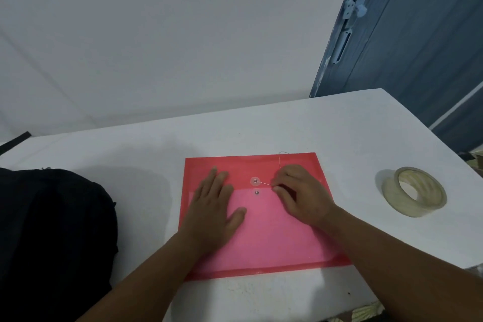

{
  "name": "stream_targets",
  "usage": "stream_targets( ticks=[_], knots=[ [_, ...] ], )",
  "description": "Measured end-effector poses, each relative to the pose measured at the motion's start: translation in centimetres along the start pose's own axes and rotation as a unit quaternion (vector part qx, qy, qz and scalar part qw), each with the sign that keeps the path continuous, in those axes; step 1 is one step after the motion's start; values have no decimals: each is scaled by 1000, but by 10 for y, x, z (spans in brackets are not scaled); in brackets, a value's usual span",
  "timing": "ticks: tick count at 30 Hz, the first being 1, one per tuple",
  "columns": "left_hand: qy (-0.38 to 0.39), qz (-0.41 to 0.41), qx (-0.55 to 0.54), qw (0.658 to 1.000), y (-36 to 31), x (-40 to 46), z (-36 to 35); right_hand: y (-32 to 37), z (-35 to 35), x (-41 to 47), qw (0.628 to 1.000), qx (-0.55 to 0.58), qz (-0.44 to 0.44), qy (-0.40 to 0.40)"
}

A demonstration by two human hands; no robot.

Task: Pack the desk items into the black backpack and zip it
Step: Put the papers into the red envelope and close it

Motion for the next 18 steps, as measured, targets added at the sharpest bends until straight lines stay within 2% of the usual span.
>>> stream_targets(
  ticks=[6,8,11,14,18],
  knots=[
    [65,-15,5,998,1,3,-6,7,-1,1,997,-73,12,12],
    [78,-10,7,997,1,4,-6,7,-3,3,993,-118,-19,25],
    [83,8,-7,996,4,6,-5,10,-10,13,979,-164,-88,82],
    [86,7,-3,996,5,10,-3,10,-18,15,959,-213,-121,144],
    [77,-6,14,997,6,15,0,18,-25,12,936,-304,-102,142]
  ],
)
Point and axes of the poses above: each hand's wrist, its own x-axis towards the middle knuckle, its own z-axis out of the back of the hand, y = z × x, the point moved 8 cm from there along x, towards the middle knuckle, and after that the axes turned 1 degree about -y, right-handed, at the moved point
